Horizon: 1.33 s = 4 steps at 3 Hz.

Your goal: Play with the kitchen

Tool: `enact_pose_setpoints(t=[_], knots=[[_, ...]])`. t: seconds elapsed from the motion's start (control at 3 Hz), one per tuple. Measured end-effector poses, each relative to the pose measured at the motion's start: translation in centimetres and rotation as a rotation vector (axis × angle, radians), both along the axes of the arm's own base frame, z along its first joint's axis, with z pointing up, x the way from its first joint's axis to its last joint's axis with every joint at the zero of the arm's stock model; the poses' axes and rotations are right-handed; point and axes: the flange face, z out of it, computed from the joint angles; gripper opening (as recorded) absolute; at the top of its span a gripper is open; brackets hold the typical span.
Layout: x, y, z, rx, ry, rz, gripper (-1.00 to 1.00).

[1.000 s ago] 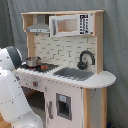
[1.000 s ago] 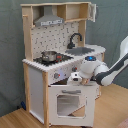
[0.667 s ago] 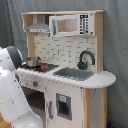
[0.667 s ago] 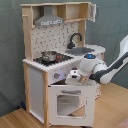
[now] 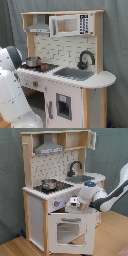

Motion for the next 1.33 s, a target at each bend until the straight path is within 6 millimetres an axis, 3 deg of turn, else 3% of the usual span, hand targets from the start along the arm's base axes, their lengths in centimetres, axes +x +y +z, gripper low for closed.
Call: enact_pose_setpoints(t=[0.33,1.33], knots=[[1.4,0.2,2.5,0.025,-0.052,-0.035,1.0],[-0.1,1.4,5.8,-0.054,-0.139,-0.044,1.0]])
